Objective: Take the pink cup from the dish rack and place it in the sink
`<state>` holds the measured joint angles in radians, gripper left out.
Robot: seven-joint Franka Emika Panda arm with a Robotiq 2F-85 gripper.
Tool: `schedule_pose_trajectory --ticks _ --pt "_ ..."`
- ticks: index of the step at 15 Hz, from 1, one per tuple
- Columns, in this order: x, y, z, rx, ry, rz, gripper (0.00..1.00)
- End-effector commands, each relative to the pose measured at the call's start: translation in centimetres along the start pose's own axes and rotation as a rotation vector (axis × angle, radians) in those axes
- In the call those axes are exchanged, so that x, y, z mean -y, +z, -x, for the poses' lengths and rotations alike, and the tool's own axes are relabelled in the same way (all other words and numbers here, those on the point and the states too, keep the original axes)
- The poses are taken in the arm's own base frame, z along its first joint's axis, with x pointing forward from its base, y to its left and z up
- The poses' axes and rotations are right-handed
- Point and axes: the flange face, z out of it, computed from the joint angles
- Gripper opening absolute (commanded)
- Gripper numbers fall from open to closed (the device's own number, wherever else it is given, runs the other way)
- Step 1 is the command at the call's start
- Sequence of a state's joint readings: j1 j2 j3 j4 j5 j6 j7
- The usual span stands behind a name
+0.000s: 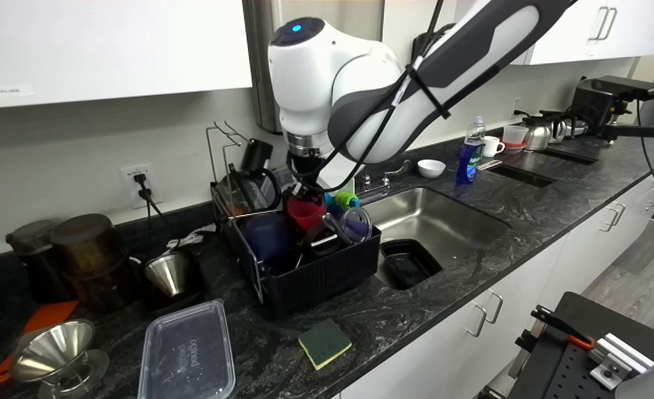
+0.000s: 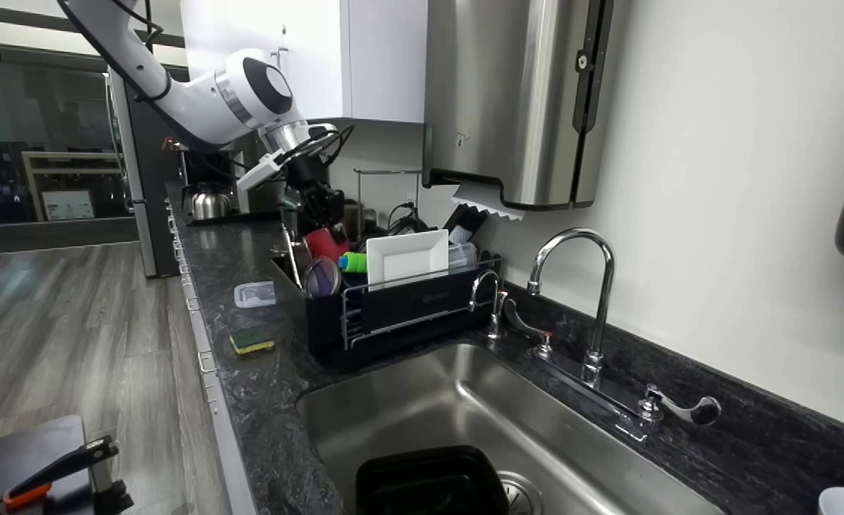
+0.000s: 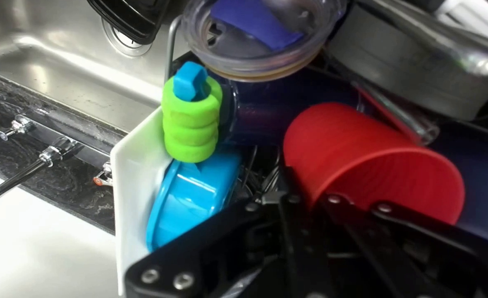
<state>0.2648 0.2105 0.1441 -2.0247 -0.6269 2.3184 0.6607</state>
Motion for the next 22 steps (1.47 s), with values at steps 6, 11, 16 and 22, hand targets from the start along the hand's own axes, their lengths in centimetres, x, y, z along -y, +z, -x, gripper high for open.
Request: schedule_pose_trajectory --ticks 6,11,16,22 --pt "-4.6 -7.6 -0.9 -0.026 0.033 -0.071 0.01" --pt "-10.9 -10.8 -0.9 0.011 0.09 -0.088 0.01" --pt "-18.0 -10.8 -0.5 0.05 0.172 -0.085 0.01" --pt "-27.6 -7.5 0.7 0.105 0.315 -0.071 0.01"
